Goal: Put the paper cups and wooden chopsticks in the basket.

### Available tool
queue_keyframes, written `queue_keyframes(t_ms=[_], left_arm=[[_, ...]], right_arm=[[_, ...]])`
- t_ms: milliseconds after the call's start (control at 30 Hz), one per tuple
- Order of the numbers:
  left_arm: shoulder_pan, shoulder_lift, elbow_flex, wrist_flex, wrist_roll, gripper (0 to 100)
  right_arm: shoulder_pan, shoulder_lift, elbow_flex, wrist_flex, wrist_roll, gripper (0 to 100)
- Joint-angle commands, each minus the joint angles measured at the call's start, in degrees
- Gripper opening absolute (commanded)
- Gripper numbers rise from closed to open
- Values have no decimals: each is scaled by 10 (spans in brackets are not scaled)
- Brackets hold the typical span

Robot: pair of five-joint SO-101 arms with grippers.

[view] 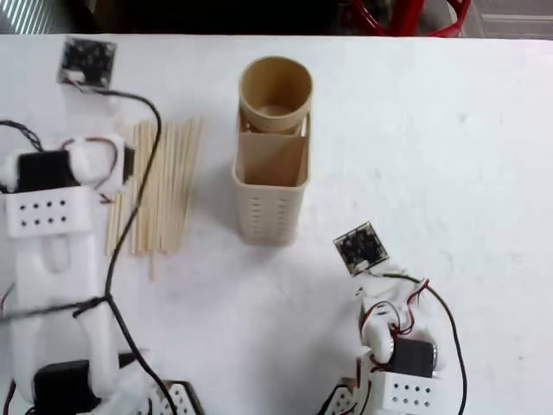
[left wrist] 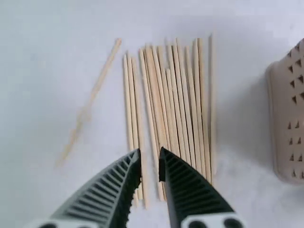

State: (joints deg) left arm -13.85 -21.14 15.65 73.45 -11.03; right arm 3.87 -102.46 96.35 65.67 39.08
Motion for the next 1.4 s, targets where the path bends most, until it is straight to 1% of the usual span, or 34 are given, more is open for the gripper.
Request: queue_keyframes(t_ms=[0, 100, 167, 233, 300, 367, 533, 700, 800, 900, 1000, 1300, 1367], left_arm=[[11, -10, 66, -83, 0, 94], [45, -8, 114, -153, 21, 94], [73, 11, 122, -185, 33, 93], [85, 57, 98, -205, 36, 91], [84, 131, 44, -206, 46, 90], [76, 216, -30, -183, 65, 90], [73, 392, -207, -76, 62, 93], [64, 498, -288, -22, 26, 94], [66, 509, -311, 5, 16, 94], [75, 513, -310, 12, 11, 107], [80, 514, -305, 11, 12, 142], [95, 518, -301, -9, 15, 142], [96, 536, -299, -22, 14, 142]], right_arm=[[-2, -6, 5, 5, 3, 29], [-2, -6, 5, 5, 3, 29], [-2, -6, 5, 5, 3, 29], [-2, -6, 5, 5, 3, 29], [-2, -6, 5, 5, 3, 29], [-2, -6, 5, 5, 3, 29], [-2, -6, 5, 5, 3, 29], [-2, -6, 5, 5, 3, 29], [-2, -6, 5, 5, 3, 29], [-2, -6, 5, 5, 3, 29], [-2, -6, 5, 5, 3, 29], [-2, -6, 5, 5, 3, 29], [-2, -6, 5, 5, 3, 29]])
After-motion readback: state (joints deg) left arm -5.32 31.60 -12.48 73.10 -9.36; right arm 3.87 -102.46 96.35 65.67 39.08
